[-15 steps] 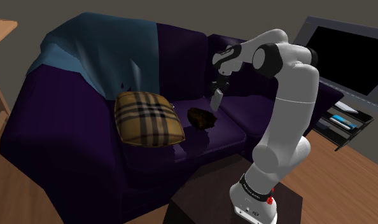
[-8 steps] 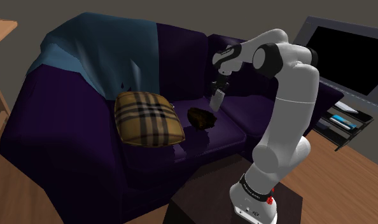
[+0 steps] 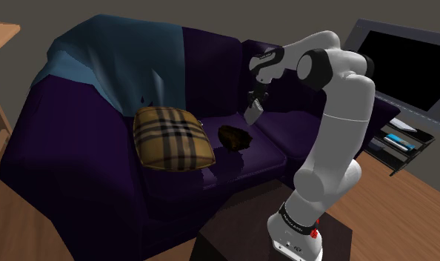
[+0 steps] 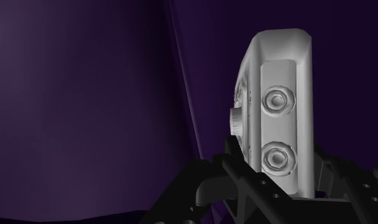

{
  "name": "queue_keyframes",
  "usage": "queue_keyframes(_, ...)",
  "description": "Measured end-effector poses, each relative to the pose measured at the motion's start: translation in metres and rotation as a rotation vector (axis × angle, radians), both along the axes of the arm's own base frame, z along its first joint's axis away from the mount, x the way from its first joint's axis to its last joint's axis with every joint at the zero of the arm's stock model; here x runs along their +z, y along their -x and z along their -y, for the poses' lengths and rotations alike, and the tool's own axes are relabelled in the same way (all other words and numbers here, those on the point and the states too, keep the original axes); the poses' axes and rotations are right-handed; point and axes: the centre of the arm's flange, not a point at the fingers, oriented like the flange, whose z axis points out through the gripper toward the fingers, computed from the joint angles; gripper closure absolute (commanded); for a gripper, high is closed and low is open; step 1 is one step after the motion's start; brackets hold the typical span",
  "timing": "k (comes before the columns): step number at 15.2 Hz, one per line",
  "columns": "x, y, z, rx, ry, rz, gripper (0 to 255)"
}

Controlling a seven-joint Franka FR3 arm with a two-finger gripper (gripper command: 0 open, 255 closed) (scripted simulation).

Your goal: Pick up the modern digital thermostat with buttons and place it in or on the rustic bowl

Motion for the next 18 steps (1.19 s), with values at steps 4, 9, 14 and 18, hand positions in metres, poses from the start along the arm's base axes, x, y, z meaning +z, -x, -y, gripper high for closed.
queue_keyframes(4,0.019,-0.002,0.0,0.0,0.0,0.0,255)
queue_keyframes(9,0.047,-0.002,0.001,0.0,0.0,0.0,255)
queue_keyframes(14,0.072,-0.002,0.0,0.0,0.0,0.0,255)
queue_keyframes(18,0.094,0.0,-0.001,0.0,0.0,0.0,255)
